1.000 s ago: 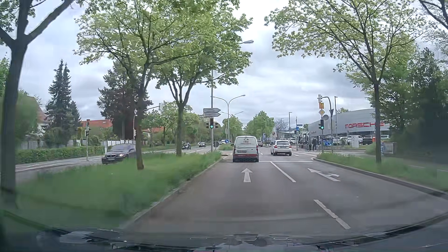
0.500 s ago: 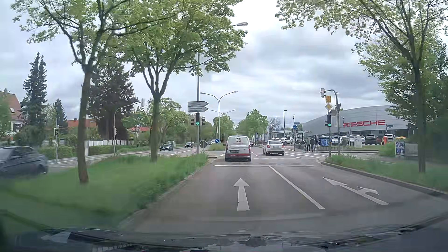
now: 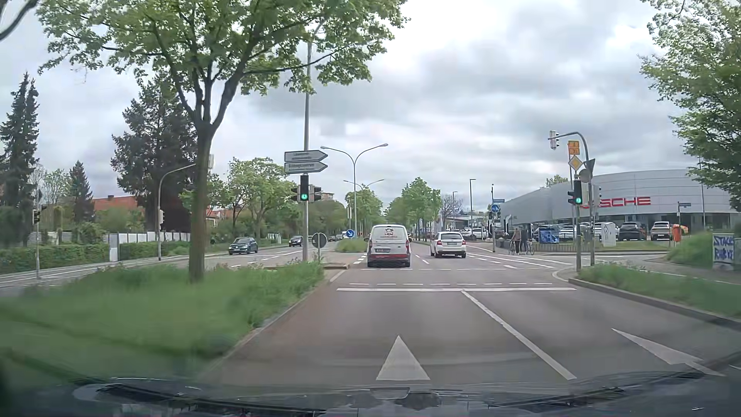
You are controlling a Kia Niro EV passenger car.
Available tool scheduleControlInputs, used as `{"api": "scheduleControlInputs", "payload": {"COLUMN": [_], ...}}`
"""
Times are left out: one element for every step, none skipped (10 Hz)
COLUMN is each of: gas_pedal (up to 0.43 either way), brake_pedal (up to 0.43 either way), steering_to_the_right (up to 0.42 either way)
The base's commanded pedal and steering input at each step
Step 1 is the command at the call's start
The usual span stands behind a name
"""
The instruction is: Follow the waypoints while adhering to traffic rules and regulations
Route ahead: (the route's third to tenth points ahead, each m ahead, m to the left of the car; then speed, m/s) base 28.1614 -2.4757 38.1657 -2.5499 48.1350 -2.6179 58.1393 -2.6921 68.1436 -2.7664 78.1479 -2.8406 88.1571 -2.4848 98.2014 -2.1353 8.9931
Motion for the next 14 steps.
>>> {"api": "scheduleControlInputs", "payload": {"gas_pedal": [0.209,0.189,0.169,0.169,0.169,0.169,0.169,0.169,0.169,0.169,0.169,0.169,0.169,0.169], "brake_pedal": [0.0,0.0,0.0,0.0,0.0,0.0,0.0,0.0,0.0,0.0,0.0,0.0,0.0,0.0], "steering_to_the_right": [0.006,0.006,0.006,0.006,0.005,0.005,0.005,0.005,0.005,0.005,0.005,0.005,0.005,0.004]}}
